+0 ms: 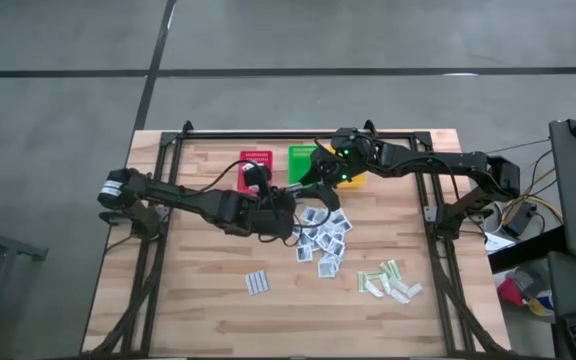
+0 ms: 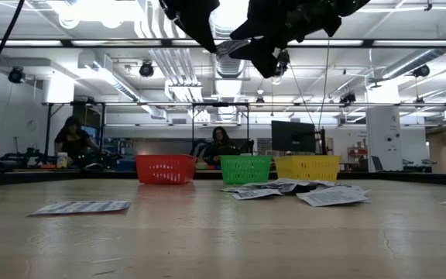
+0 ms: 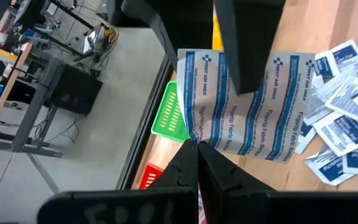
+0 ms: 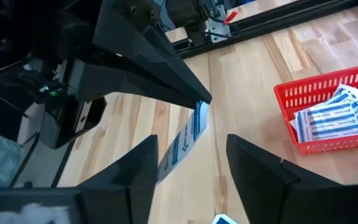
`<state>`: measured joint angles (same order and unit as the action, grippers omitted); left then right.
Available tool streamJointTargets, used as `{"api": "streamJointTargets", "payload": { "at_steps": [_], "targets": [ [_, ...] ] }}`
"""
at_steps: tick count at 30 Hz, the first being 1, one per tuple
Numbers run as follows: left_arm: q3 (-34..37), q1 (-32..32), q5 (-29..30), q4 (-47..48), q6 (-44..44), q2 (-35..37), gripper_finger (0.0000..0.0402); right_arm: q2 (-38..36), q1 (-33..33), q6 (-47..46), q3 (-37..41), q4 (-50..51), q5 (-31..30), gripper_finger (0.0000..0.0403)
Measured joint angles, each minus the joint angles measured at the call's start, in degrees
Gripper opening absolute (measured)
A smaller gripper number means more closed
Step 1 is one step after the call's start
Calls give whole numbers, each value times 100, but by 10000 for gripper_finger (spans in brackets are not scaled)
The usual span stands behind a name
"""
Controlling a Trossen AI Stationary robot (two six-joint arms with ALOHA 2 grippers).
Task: Pick & Place First Aid Supplies
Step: Put the blue bandage into the red basket
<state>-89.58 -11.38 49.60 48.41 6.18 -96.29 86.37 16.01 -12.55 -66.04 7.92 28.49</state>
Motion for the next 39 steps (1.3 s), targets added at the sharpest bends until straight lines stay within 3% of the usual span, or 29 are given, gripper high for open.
{"api": "streamJointTargets", "payload": {
  "at_steps": [12,20,26,28,31,35,39],
  "targets": [
    [0,2,-33,-18,2,0,0,0,0,-55,0,4,2,16],
    [2,2,76,485,-183,74,6,0,0,-45,0,172,-13,8],
    [37,7,306,2093,1651,494,38,26,0,102,11,295,-13,8],
    [131,10,304,1859,1864,628,43,96,2,100,-9,157,-12,8],
    [220,-56,250,1293,1523,684,41,177,2,149,-92,127,-13,8],
    [237,-53,275,1355,1344,701,8,104,30,227,-135,107,-8,8],
    [264,-52,225,1407,1506,710,7,70,33,227,-129,229,-5,8]
  ]
}}
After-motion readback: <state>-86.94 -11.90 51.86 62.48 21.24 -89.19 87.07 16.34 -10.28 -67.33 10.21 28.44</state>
